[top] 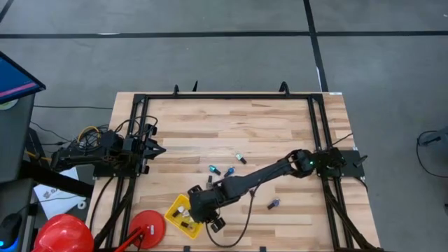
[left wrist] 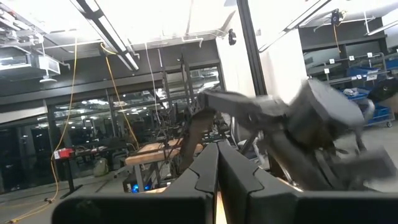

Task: Pick & Place Nail Polish
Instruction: Put the purple nail polish into the yellow basket

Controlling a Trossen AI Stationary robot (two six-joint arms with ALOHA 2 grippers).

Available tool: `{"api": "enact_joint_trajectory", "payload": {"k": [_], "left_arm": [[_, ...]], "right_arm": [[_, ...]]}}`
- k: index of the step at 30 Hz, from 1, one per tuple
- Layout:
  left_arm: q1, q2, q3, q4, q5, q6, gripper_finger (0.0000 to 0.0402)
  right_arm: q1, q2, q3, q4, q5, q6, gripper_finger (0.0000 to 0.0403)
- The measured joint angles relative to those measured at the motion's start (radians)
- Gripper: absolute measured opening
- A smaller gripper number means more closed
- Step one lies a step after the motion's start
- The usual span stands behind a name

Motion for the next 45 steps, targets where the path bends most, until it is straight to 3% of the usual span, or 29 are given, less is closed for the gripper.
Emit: {"api": "enact_joint_trajectory", "payload": {"k": [3,9,14,22,26,37,45], "left_arm": [[0.0,0.0,0.0,0.0,0.0,0.0,0.0001],[0.0,0.0,0.0,0.003,0.0,0.0,0.0001],[0.0,0.0,0.0,0.006,0.0,0.0,0.0001],[0.0,0.0,0.0,0.009,0.0,0.0,0.0001],[0.0,0.0,0.0,0.01,0.0,0.0,0.0001],[0.0,0.0,0.0,0.013,0.0,0.0,0.0001],[0.0,0.001,0.0,0.017,0.0,0.0,0.0001]], "right_arm": [[-0.005,-0.074,0.004,-0.089,0.03,0.029,0.0142],[-0.014,-0.223,-0.02,-0.531,0.155,0.206,0.0148],[-0.002,-0.368,-0.227,-0.68,0.254,0.399,0.0148],[0.096,-0.664,-0.842,-0.473,0.282,0.669,0.0148],[0.167,-0.74,-1.034,-0.352,0.226,0.748,0.0148],[0.295,-0.727,-1.091,-0.104,0.228,0.728,0.015],[0.316,-0.695,-1.095,-0.059,0.241,0.72,0.0195]]}}
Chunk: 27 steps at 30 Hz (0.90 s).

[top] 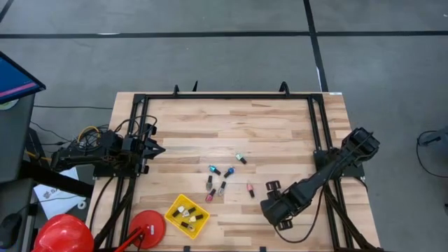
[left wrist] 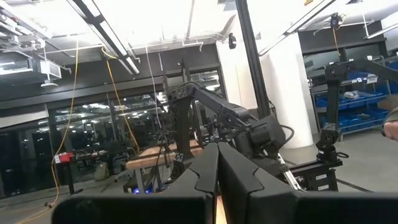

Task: Pick & Place Nail Polish
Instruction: Put the purple nail polish into the yellow basket

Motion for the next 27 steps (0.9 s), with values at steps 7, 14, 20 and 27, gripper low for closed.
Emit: {"api": "enact_joint_trajectory", "payload": {"k": [7,14,20,27], "left_arm": [[0.0,-0.001,0.0,0.008,0.0,0.0,0.0001],[0.0,-0.001,0.0,0.014,0.0,0.0,0.0001],[0.0,-0.001,0.0,0.018,0.0,0.0,0.0001],[0.0,-0.001,0.0,0.02,0.0,0.0,0.0001]], "right_arm": [[-0.009,0.056,0.004,0.05,0.002,-0.021,0.0206],[-0.008,0.153,0.009,0.028,-0.033,-0.024,0.0186],[-0.007,0.159,0.011,0.018,-0.034,-0.009,0.0124],[-0.007,0.153,0.008,0.02,-0.035,-0.005,0.0033]]}}
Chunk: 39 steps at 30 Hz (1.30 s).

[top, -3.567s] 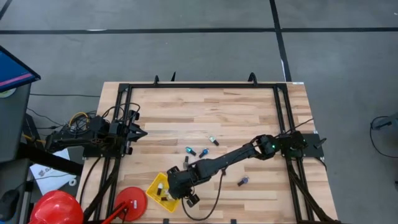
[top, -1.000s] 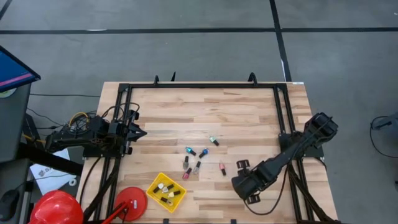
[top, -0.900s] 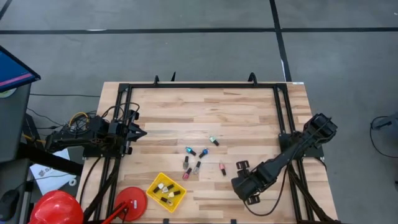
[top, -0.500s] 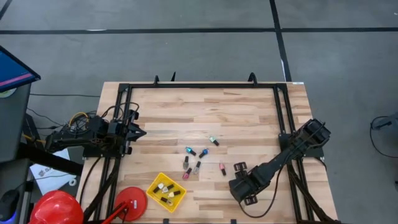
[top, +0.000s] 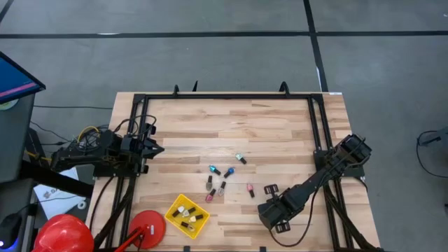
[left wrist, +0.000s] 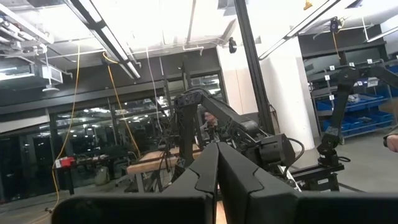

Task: Pick & Place Nail Polish
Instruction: Put the purple nail polish into the yellow basket, then put the pink nail polish into the yellow basket

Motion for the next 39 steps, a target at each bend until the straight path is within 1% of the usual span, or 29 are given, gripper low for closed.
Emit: {"api": "enact_joint_trajectory", "payload": {"k": [1,3,6,13,16,18,20,22,24,27,29,33,35,37,39], "left_arm": [[0.0,0.0,0.0,0.0,0.0,0.0,0.0001],[0.0,0.0,0.0,0.0,0.0,0.0,0.0001],[0.0,0.0,0.0,-0.001,0.0,0.0,0.0001],[0.0,0.0,0.0,-0.001,0.0,0.0,0.0001],[0.0,0.0,0.0,-0.001,0.0,0.0,0.0001],[0.0,0.0,0.0,-0.001,0.0,0.0,0.0001],[0.0,0.0,0.0,-0.001,0.0,0.0,0.0001],[0.0,0.0,0.0,-0.001,0.0,0.0,0.0001],[0.0,0.0,0.0,-0.001,0.0,0.0,0.0001],[0.0,0.0,0.0,-0.001,0.0,0.0,0.0001],[0.0,0.0,0.0,-0.001,0.0,0.0,0.0001],[0.0,0.0,0.0,-0.001,0.0,0.0,0.0001],[0.0,0.0,0.0,-0.001,0.0,0.0,0.0001],[0.0,0.0,0.0,-0.001,0.0,0.0,0.0001],[0.0,0.0,0.0,-0.001,0.0,0.0,0.0001]], "right_arm": [[0.0,0.0,0.0,0.001,0.003,0.0,0.0033],[-0.003,0.001,-0.002,0.016,0.023,-0.003,0.0014],[-0.004,-0.002,-0.003,0.026,0.046,-0.012,0.0002],[-0.032,0.004,0.052,-0.008,0.066,-0.063,0.0002],[-0.058,0.009,0.081,-0.029,0.131,-0.074,0.0],[-0.079,0.008,0.106,-0.06,0.196,-0.065,0.0001],[-0.103,0.008,0.134,-0.116,0.212,-0.062,0.0007],[-0.132,0.007,0.165,-0.169,0.196,-0.072,0.0023],[-0.172,0.005,0.191,-0.205,0.195,-0.075,0.0048],[-0.235,0.005,0.226,-0.248,0.199,-0.047,0.0097],[-0.275,0.003,0.247,-0.259,0.18,0.026,0.0136],[-0.348,0.003,0.258,-0.253,0.022,0.167,0.0219],[-0.365,0.003,0.257,-0.252,-0.021,0.229,0.0251],[-0.361,0.003,0.248,-0.253,-0.04,0.289,0.0268],[-0.35,0.003,0.241,-0.25,-0.05,0.332,0.0274]]}}
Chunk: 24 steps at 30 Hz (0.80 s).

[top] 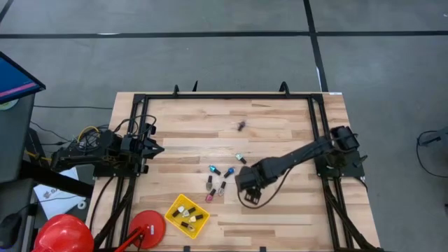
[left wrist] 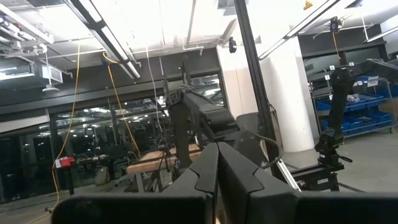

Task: Pick & Place Nail Polish
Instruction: Put the pink nail polish into the yellow basket

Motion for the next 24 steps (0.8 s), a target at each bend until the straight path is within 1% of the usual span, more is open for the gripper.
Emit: {"api": "enact_joint_trajectory", "payload": {"k": [7,10,14,16,18,24], "left_arm": [[0.0,0.0,0.0,0.0,0.0,0.0,0.0001],[0.0,0.0,0.0,0.0,0.0,0.0,0.0001],[0.0,0.0,0.0,0.0,0.0,0.0,0.0001],[0.0,0.0,0.0,0.0,0.0,0.0,0.0001],[0.0,0.0,0.0,0.0,0.0,0.0,0.0001],[0.0,0.001,0.0,-0.001,0.0,0.0,0.0001]], "right_arm": [[0.041,-0.001,-0.007,0.095,0.005,0.094,0.0275],[0.053,-0.001,-0.007,0.104,0.009,0.118,0.0275],[0.063,0.009,-0.007,0.099,0.045,0.144,0.0276],[0.061,0.029,-0.004,0.127,0.058,0.162,0.0276],[0.061,0.048,-0.008,0.116,0.065,0.177,0.0276],[0.062,0.131,-0.001,0.131,0.051,0.196,0.0276]]}}
